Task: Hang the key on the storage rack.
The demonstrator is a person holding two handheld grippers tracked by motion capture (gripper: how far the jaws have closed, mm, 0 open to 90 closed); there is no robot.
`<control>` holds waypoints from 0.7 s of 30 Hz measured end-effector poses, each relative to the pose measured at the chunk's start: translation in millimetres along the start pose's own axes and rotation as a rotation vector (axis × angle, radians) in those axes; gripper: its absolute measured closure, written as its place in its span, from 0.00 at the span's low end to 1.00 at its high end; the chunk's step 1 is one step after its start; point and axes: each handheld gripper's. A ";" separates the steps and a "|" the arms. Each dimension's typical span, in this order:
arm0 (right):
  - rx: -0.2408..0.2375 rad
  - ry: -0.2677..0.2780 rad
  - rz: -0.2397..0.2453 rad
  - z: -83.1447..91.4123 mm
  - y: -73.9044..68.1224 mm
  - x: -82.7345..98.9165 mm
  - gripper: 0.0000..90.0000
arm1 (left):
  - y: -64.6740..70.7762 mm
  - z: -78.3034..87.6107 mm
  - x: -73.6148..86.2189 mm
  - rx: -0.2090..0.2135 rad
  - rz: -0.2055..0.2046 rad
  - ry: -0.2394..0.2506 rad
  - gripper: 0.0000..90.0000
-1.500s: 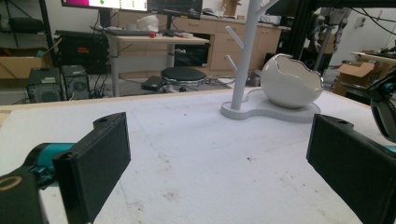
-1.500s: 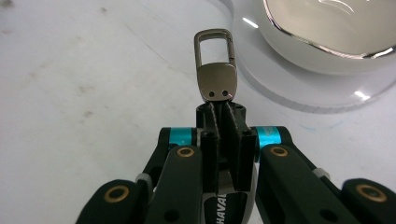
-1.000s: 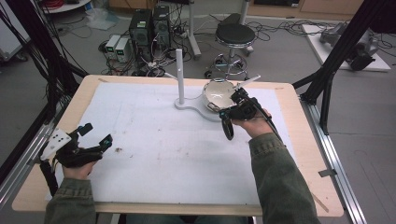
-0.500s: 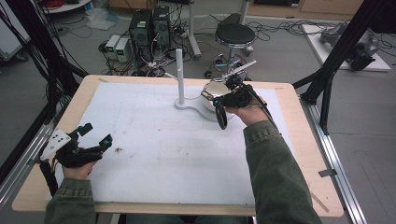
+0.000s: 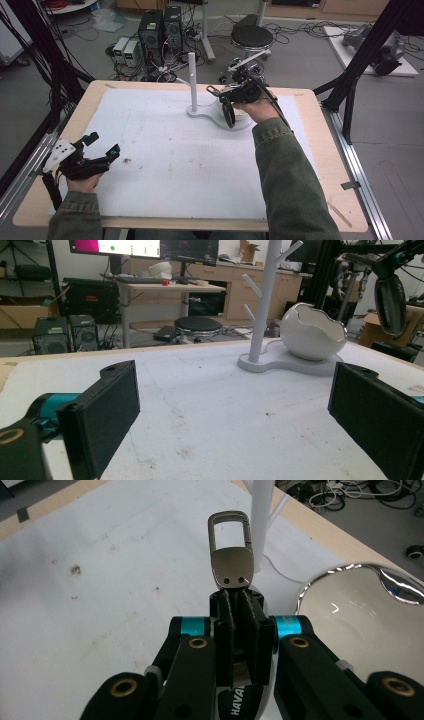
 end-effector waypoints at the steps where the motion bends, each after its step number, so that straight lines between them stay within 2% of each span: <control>1: 0.001 0.000 -0.003 -0.8 -0.8 -2.2 0.94 | -0.1 0.0 0.0 0.001 0.002 0.000 0.07; 4: 0.005 0.001 0.003 -2.5 -1.5 -6.1 0.94 | -0.1 -0.1 0.2 0.003 0.003 0.003 0.07; 6: 0.010 -0.005 0.004 -5.5 -4.8 -14.9 0.94 | -0.2 -0.3 0.4 0.003 0.004 0.004 0.07; 21: -0.012 0.006 0.014 -18.1 -15.4 -42.7 0.93 | -1.8 0.0 0.7 0.008 0.016 0.009 0.07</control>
Point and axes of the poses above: each handheld gripper's, and its own axes: z roughly backward along the jaws, x roughly out of its underside, y roughly to its right
